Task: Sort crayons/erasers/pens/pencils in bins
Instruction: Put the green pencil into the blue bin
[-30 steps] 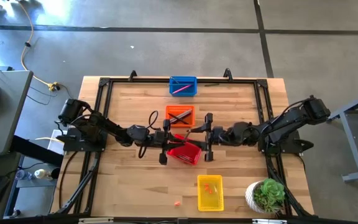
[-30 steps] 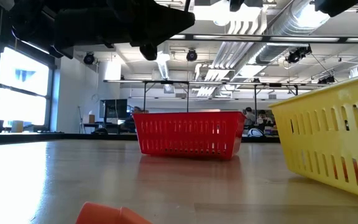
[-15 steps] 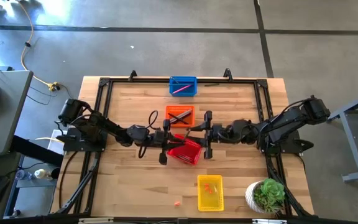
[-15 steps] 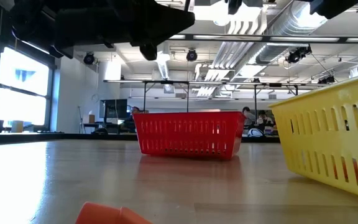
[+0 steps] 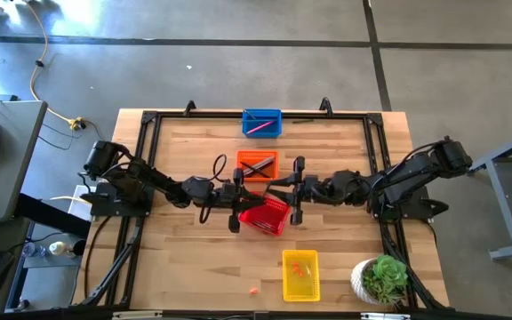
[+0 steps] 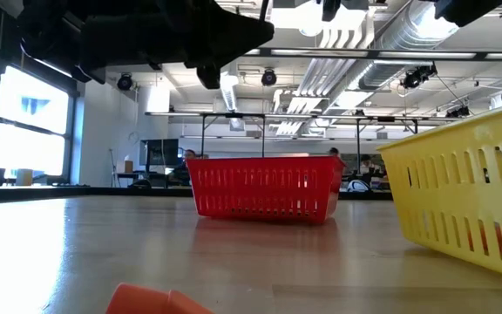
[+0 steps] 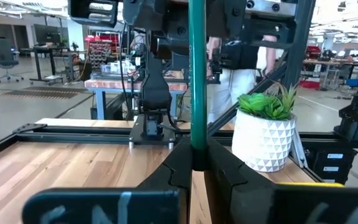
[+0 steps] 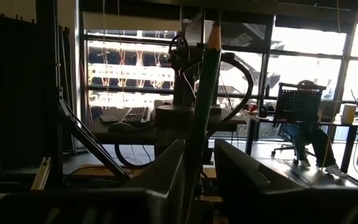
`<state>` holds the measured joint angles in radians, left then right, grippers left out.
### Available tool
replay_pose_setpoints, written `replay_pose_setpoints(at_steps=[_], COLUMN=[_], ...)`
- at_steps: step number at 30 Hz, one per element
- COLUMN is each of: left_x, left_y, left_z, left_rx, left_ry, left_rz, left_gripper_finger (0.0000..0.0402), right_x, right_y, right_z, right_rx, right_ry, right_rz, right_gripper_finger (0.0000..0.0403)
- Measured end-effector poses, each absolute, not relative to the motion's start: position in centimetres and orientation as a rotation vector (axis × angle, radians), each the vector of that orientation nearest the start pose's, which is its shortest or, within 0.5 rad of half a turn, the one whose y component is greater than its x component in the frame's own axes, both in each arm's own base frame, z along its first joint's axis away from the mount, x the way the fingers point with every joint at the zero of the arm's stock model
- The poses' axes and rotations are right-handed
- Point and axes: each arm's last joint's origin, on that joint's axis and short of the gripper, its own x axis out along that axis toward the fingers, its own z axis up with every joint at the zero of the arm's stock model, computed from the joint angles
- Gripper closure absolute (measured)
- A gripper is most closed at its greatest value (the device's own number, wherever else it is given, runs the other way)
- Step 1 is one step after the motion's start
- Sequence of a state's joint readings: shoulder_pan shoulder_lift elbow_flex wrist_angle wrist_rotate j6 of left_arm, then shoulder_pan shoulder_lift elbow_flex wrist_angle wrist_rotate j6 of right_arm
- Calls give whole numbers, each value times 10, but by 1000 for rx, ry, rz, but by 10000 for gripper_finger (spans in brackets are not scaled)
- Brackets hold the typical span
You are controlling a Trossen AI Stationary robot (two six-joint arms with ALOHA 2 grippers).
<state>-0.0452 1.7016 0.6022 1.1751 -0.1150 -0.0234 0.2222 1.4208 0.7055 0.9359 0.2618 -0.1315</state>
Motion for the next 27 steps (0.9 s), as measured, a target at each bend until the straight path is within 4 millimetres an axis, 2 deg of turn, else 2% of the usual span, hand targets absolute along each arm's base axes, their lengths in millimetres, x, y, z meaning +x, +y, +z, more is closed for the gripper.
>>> replay_pose_setpoints(at_steps=[7, 19, 27], left_x=[315, 315, 315], left_y=[-11, -10, -10], left_z=[181, 181, 180], left_rx=[-33, -37, -46], left_ry=[-72, -73, -66], left_rz=[75, 90, 102], left_gripper_finger=[394, 394, 382], right_x=[293, 293, 294], right_y=[58, 53, 52], right_z=[271, 271, 270], right_rx=[-83, -79, -81], right_ry=[-218, -217, -212], right_rz=[-57, -69, -92], right_gripper_finger=[317, 394, 396])
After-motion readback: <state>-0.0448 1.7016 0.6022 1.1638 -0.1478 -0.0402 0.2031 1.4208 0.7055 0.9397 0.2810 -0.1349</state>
